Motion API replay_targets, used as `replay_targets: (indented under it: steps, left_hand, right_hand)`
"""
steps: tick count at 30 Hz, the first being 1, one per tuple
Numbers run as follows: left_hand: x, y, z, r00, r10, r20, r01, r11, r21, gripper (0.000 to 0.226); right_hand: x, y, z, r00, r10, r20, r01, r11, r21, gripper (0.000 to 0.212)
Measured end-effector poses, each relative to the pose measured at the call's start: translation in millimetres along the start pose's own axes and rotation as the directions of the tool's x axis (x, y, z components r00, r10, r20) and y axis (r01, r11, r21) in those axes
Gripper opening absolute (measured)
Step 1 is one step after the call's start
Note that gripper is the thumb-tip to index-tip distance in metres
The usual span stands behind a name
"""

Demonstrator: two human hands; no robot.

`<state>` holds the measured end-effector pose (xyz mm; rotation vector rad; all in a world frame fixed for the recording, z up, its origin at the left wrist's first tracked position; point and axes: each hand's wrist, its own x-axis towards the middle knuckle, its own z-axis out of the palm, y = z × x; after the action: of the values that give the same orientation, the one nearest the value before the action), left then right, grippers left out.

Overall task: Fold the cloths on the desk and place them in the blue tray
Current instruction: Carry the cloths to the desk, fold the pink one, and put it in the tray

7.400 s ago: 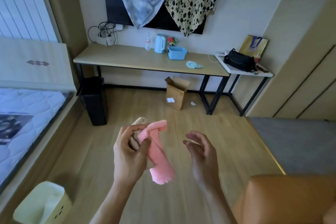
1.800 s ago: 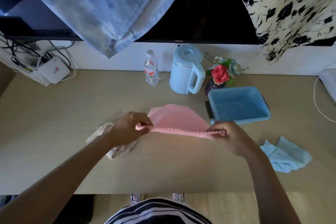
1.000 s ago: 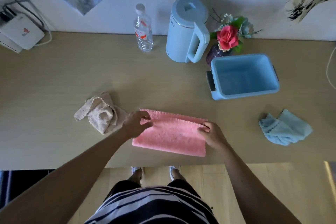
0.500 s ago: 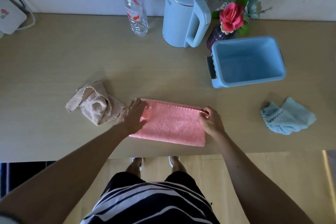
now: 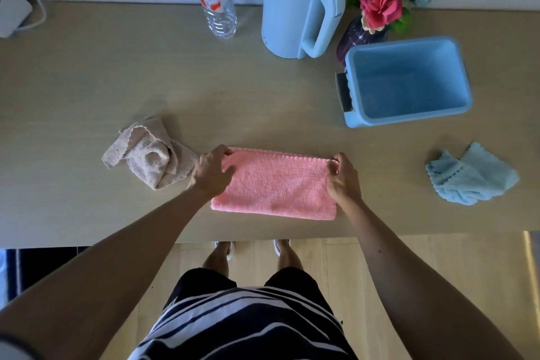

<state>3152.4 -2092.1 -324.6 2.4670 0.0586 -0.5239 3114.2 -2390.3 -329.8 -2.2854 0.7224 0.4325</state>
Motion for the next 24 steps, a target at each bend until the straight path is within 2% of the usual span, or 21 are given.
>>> replay_targets:
  steps: [2, 5, 8, 10, 12, 14, 16, 18, 20, 22, 24]
  left_hand:
    - [1, -2, 3, 0.997, -0.008, -0.076, 0.009, 1.000, 0.011, 0.023]
    - [-1, 6, 0, 0.986, -0.047, -0.157, 0.040, 0.998, -0.048, 0.020]
    - [-1, 13, 1, 0.978, -0.051, -0.205, 0.026, 0.992, -0.126, 0.024]
    - [-3, 17, 3, 0.972, -0.013, -0.236, -0.018, 0.992, -0.127, 0.035]
    - [-8, 17, 8, 0.959, 0.063, -0.278, -0.043, 0.996, 0.079, 0.047]
    - [-17, 17, 13, 0.947, 0.186, -0.261, -0.103, 0.948, 0.300, 0.051]
    - [-29, 18, 25, 0.930, 0.327, -0.169, -0.246, 0.893, 0.378, 0.052]
    - [-39, 15, 43, 0.927, 0.370, -0.061, -0.323, 0.870, 0.373, 0.059]
    - [-49, 11, 62, 0.945, 0.327, 0.009, -0.310, 0.885, 0.346, 0.070]
    - [-59, 4, 78, 0.956, 0.291, 0.026, -0.283, 0.897, 0.339, 0.078]
    - [-65, -4, 85, 0.969, 0.243, 0.037, -0.240, 0.901, 0.363, 0.086]
  right_hand:
    - [0, 1, 1, 1.000, -0.001, -0.013, 0.001, 1.000, 0.010, 0.017]
    - [-1, 3, 2, 0.999, -0.003, -0.049, 0.005, 0.999, 0.038, 0.021]
    - [-5, 5, 2, 0.994, -0.001, -0.112, 0.008, 0.998, 0.063, 0.025]
    - [-10, 6, 2, 0.988, 0.016, -0.155, 0.004, 0.992, 0.128, 0.027]
    - [-18, 5, 4, 0.981, 0.007, -0.196, 0.026, 0.986, 0.167, 0.032]
    - [-24, 6, 7, 0.942, -0.107, -0.318, 0.112, 0.994, -0.004, 0.043]
    - [-34, 1, 13, 0.895, -0.245, -0.372, 0.186, 0.964, -0.188, 0.051]
    - [-45, -7, 27, 0.870, -0.422, -0.253, 0.354, 0.894, -0.273, 0.061]
    - [-56, -9, 48, 0.852, -0.523, -0.016, 0.486, 0.802, -0.347, 0.078]
    - [-64, 0, 66, 0.841, -0.523, 0.136, 0.531, 0.753, -0.388, 0.090]
    - [-69, 15, 73, 0.857, -0.484, 0.176, 0.509, 0.742, -0.437, 0.091]
